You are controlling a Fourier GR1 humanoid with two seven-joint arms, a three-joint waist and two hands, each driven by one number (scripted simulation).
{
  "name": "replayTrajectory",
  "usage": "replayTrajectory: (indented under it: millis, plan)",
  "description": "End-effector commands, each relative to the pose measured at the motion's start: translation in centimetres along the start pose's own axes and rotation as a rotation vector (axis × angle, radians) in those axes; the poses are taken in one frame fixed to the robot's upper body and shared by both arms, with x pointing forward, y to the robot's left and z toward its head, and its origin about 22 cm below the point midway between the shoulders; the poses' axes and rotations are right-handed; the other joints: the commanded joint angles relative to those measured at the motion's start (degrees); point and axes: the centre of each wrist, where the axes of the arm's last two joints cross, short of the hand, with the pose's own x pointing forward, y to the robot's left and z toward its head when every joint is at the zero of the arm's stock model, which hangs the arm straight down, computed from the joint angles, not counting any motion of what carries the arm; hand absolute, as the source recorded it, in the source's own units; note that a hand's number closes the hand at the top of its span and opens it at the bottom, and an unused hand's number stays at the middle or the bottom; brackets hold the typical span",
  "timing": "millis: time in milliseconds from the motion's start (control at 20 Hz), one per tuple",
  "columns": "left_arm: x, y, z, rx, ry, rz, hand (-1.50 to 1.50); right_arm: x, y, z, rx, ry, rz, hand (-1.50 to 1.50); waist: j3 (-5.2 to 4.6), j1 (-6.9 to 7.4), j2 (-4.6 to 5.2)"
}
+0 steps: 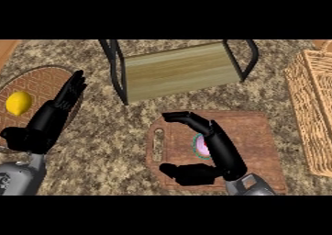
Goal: Pick the cupcake from the cutting board and place it in the basket
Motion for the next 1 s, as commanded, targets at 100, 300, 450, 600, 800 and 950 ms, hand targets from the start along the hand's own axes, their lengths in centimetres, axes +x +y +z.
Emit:
replayTrajectory:
  millis: [100, 300, 450, 600, 800, 950]
  plan:
    - [-1.2, 0.6, 0.9, -0.007, 0.038, 0.006, 0.0, 2.8, -0.2, -1.2, -0.183, 0.081, 0.357, -1.5, -0.25, -0.99, -0.75]
    - [-1.2, 0.4, 0.8, 0.017, 0.045, -0.005, 0.0, 6.7, -4.2, -2.1, -0.214, 0.153, 0.601, -1.5, -0.33, -2.13, -1.2]
    - [-0.9, 0.9, 1.0, 0.007, 0.029, -0.019, 0.0, 7.5, -5.4, -2.2, -0.124, 0.31, 0.812, -1.5, -0.34, -1.64, -1.09]
    - [-0.6, 1.0, 0.2, 0.011, 0.037, -0.03, 0.0, 9.5, -5.0, -2.5, 0.081, 0.429, 0.888, -1.5, -0.31, -1.61, -0.78]
    - [-0.3, -0.2, 0.4, -0.002, 0.029, -0.006, 0.0, 12.6, -6.2, -1.9, 0.247, 0.545, 0.875, -1.5, -0.08, -1.08, -0.61]
    - [-0.6, 0.6, 0.5, -0.01, 0.013, -0.022, 0.0, 15.6, -6.8, -1.9, 0.297, 0.577, 0.835, -1.5, -0.07, -0.77, -0.41]
